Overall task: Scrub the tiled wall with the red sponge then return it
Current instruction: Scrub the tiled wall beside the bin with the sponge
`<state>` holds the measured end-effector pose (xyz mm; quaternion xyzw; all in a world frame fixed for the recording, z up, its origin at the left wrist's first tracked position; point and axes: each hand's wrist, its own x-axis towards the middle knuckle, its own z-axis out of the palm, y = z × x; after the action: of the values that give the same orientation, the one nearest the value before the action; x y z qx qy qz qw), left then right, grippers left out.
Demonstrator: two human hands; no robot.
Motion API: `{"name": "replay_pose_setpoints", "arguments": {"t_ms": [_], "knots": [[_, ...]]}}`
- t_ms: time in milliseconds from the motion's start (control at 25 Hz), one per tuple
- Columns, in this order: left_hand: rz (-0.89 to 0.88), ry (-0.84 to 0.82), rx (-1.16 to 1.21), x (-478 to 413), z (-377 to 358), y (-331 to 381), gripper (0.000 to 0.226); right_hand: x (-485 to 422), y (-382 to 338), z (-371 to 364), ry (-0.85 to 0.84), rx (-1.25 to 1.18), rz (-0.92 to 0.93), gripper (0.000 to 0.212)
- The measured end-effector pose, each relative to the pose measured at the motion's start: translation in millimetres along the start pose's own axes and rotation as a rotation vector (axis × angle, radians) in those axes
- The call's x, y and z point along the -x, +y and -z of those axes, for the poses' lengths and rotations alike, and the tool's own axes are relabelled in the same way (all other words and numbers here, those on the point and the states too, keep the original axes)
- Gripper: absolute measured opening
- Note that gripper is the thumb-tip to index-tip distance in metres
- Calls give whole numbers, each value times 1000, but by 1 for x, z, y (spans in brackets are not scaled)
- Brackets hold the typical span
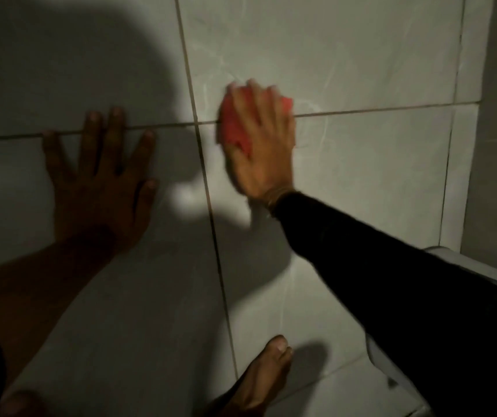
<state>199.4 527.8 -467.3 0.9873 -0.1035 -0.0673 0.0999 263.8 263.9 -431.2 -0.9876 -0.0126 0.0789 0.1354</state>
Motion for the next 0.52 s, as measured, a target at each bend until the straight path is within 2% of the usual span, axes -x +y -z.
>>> {"name": "replay_pose_setpoints", "arguments": {"t_ms": [120,200,240,280,360,400,440,520], "knots": [[10,10,3,3,-4,-2,72,27,63,25,79,-52,-505,83],[20,0,-7,4,-2,-2,72,49,49,21,173,-138,-830,78],[19,-4,-11,4,-1,-1,72,44,30,11,223,-155,-893,78],[14,-3,-17,3,0,1,72,30,9,0,235,-145,-825,80],[10,-9,-28,1,0,2,71,18,-32,-24,158,-81,-368,84],[15,-6,-15,1,0,1,71,31,-48,-35,115,-31,-116,82],[17,-2,4,2,1,0,71,62,-56,-46,52,-8,45,78],[18,-2,17,4,3,-1,71,164,-53,-51,-148,41,131,79]]}}
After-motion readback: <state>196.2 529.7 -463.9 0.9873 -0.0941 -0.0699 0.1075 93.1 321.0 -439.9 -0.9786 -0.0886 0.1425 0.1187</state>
